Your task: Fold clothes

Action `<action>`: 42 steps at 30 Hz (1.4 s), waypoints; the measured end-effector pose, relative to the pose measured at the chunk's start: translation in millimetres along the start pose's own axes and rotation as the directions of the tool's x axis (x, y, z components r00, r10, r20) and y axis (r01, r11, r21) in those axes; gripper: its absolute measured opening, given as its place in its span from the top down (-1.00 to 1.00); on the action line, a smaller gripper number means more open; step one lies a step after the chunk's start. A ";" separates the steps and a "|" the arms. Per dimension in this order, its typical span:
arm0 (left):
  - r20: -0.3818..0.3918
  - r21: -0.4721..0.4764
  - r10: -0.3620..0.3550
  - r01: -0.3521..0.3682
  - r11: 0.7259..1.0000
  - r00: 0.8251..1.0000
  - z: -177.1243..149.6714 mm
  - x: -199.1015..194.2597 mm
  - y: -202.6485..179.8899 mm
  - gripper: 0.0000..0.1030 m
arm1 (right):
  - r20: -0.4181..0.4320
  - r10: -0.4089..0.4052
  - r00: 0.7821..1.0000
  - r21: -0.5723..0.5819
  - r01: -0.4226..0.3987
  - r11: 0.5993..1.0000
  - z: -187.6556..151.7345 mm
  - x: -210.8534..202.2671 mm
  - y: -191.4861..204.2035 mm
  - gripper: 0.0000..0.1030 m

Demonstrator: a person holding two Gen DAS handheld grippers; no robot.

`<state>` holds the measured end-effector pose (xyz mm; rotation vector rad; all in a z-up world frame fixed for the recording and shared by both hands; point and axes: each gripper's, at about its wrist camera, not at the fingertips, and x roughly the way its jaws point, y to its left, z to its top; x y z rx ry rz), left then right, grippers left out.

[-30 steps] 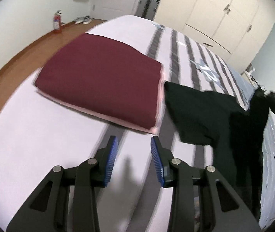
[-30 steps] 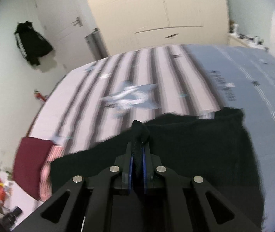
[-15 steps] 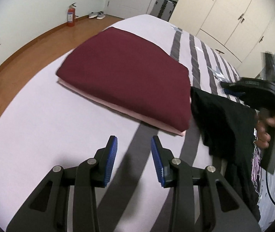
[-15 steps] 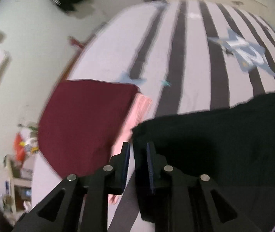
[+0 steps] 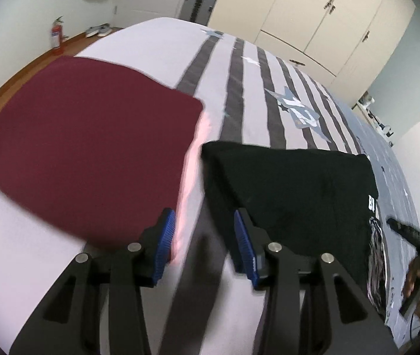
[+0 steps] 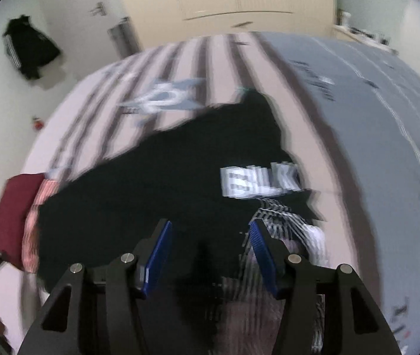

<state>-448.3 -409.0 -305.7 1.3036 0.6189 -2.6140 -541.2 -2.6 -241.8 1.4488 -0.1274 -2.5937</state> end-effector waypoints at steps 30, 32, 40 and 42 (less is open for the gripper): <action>0.028 0.141 0.071 -0.074 0.987 0.997 40.6 66.5 -61.2 0.92 | -0.022 -0.010 1.000 0.071 0.012 0.997 -31.7 35.2 -57.2 0.01; 0.028 0.147 0.070 -0.073 0.986 0.997 48.1 62.5 -62.4 0.92 | -0.026 -0.013 1.000 0.069 0.015 0.997 -32.6 37.0 -56.7 0.01; -0.104 0.100 0.089 -0.079 0.992 0.991 40.9 74.3 -43.4 0.86 | -0.033 -0.026 0.999 0.079 0.029 0.996 -33.7 41.5 -52.7 0.00; -0.103 0.079 0.083 -0.075 0.994 0.991 36.8 74.3 -38.7 0.85 | -0.036 -0.030 0.999 0.080 0.033 0.996 -32.8 42.8 -52.2 -0.01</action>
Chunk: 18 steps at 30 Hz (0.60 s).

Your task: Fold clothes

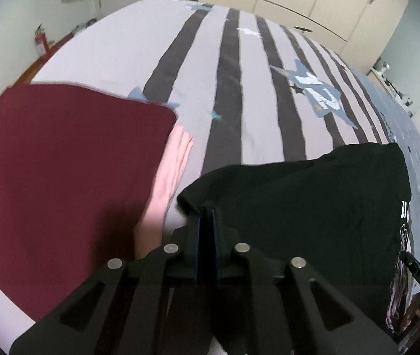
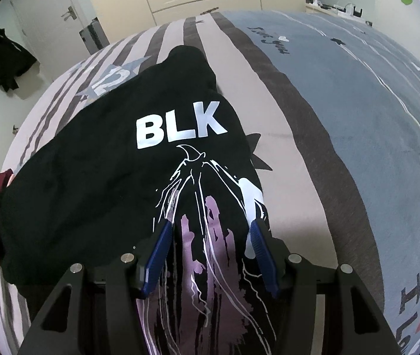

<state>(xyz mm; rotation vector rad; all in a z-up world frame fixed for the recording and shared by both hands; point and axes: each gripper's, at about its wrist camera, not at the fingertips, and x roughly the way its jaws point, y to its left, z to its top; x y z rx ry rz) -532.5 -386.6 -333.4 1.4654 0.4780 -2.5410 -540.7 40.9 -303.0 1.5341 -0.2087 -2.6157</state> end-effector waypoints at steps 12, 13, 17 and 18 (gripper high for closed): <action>0.109 0.128 0.044 -0.058 0.990 0.993 -12.4 -8.8 -20.3 0.78 | 0.008 0.001 1.000 0.000 -0.001 1.000 -0.2 1.2 2.7 -0.06; 0.113 0.128 0.040 -0.054 0.990 0.993 -9.4 -7.1 -21.4 0.78 | 0.008 0.000 1.000 0.002 -0.001 1.000 -0.1 1.3 2.9 -0.07; 0.147 0.138 0.038 -0.058 0.989 0.988 -0.6 -8.3 -27.3 1.00 | 0.008 0.006 1.000 0.003 -0.007 1.000 -0.1 1.3 2.6 -0.07; 0.163 0.145 0.050 -0.074 0.987 0.985 -0.2 -13.2 -30.4 1.00 | 0.008 0.008 1.000 0.002 -0.008 1.000 -0.2 1.2 2.6 -0.07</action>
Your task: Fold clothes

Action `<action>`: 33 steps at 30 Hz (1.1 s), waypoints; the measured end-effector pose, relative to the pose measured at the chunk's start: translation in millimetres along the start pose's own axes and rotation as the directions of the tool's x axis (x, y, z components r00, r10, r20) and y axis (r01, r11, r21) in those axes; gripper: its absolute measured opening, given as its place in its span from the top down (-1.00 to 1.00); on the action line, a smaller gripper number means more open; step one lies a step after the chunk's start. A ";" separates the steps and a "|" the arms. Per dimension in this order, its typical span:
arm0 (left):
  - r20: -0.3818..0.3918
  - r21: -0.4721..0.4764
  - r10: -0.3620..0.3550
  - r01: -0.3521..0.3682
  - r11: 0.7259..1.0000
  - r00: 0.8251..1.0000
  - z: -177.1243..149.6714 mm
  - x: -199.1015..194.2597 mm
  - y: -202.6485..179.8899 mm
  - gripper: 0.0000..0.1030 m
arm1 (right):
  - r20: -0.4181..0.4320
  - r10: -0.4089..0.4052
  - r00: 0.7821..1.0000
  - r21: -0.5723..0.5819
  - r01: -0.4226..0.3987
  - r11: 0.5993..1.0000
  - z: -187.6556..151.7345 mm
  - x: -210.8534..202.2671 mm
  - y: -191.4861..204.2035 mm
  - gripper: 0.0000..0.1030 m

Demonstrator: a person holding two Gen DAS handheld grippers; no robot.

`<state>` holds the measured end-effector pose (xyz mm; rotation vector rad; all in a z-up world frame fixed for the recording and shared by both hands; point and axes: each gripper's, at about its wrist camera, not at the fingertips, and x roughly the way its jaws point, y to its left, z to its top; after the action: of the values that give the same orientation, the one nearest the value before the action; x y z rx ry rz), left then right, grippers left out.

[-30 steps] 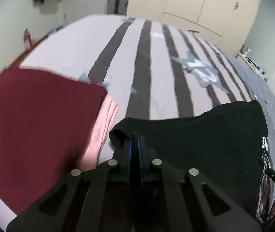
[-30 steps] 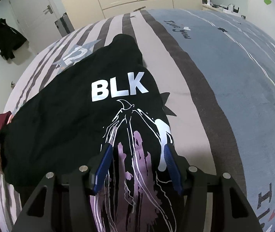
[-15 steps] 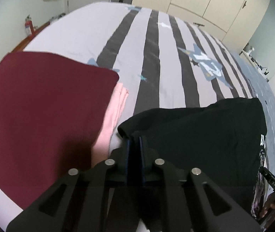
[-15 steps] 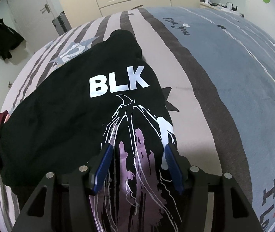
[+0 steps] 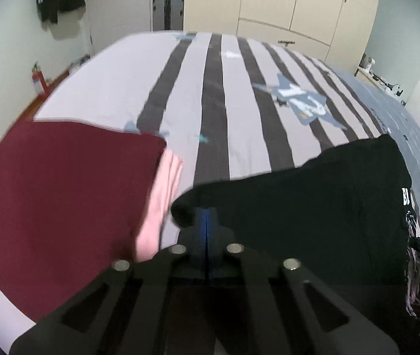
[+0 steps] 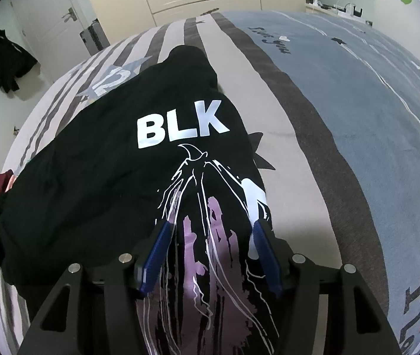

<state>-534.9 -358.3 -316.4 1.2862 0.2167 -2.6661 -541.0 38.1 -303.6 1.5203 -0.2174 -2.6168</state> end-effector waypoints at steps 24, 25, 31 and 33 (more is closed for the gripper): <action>0.000 0.061 -0.043 0.042 0.997 0.999 -30.1 -13.7 9.8 0.99 | 0.007 0.002 1.000 0.006 -0.002 1.000 -1.1 0.7 0.2 -0.11; 0.004 0.057 -0.053 0.053 0.997 0.999 -30.0 -16.1 9.5 1.00 | 0.009 0.002 1.000 0.006 -0.002 1.000 -1.4 0.8 0.2 -0.11; 0.047 0.022 -0.052 0.051 0.998 0.998 -12.4 -27.3 27.0 1.00 | 0.010 0.003 1.000 0.009 -0.003 1.000 -2.0 1.0 -2.3 -0.11; 0.053 0.000 -0.035 0.035 0.999 0.998 -4.5 -26.2 33.5 1.00 | 0.010 0.003 1.000 0.014 -0.003 1.000 -1.7 0.7 -2.5 -0.11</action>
<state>-508.2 -387.6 -300.4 1.2206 0.2355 -2.7252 -539.9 40.4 -305.5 1.5107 -0.2387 -2.6260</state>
